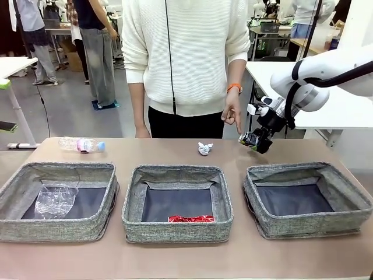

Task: Sort the waste into the appropriate baskets.
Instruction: Pick up the waste item pointed out by the person.

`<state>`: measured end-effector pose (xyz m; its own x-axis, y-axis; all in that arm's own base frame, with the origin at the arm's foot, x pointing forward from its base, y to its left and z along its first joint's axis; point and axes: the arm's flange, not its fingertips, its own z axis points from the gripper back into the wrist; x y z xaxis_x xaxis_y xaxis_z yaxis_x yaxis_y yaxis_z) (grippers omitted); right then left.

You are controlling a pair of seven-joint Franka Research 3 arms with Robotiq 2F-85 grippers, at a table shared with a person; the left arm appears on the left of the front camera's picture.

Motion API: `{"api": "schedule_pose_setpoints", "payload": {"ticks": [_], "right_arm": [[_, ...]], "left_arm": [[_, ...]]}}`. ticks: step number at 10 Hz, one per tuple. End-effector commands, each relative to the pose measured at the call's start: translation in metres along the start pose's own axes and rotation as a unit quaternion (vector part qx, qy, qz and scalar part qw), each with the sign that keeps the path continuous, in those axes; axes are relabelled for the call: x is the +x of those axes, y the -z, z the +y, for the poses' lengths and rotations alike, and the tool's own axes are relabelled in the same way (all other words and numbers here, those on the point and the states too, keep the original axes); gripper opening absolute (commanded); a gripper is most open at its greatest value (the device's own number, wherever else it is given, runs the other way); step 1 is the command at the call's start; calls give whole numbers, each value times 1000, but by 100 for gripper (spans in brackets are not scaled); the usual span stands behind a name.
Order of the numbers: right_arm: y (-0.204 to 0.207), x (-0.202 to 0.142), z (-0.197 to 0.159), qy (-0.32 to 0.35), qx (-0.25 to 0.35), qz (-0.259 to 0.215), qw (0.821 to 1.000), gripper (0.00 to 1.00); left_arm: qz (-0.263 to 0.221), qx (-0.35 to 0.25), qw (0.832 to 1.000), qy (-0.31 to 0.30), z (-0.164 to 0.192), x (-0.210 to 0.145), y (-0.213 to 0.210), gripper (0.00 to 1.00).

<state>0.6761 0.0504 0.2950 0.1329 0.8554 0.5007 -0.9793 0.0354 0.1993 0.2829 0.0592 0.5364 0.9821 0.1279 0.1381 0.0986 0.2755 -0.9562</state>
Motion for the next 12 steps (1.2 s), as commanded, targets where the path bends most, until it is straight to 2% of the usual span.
{"api": "schedule_pose_setpoints", "payload": {"ticks": [1,2,3,4,5,6,7,8,9,10,11,12], "right_arm": [[-10,2,-1,9,15,7,1000,0],[-17,4,4,25,28,15,999,0],[-33,13,18,81,77,22,994,0],[-67,33,53,162,111,13,981,0],[-97,58,91,245,96,-12,965,0],[-112,84,130,279,9,-33,960,0],[-112,103,170,279,-25,9,960,0],[-99,116,204,294,-73,80,950,0],[-80,129,237,265,-86,117,953,0],[-66,134,248,240,-94,130,957,0],[-67,125,235,238,-91,144,956,0],[-99,138,237,242,-71,93,963,0]], "left_arm": [[2,-5,1000,8,0,-2,0,100],[2,-5,1000,8,0,-2,0,100],[2,-5,1000,8,0,-2,0,100],[2,-5,1000,8,0,-2,0,100],[2,-5,1000,8,0,-2,0,100],[2,-5,1000,8,0,-2,0,100],[2,-5,1000,8,0,-2,0,100],[2,-5,1000,8,0,-2,0,100],[2,-5,1000,8,0,-2,0,100],[2,-5,1000,8,0,-2,0,100],[2,-5,1000,8,0,-2,0,100],[2,-5,1000,8,0,-2,0,100]]}}
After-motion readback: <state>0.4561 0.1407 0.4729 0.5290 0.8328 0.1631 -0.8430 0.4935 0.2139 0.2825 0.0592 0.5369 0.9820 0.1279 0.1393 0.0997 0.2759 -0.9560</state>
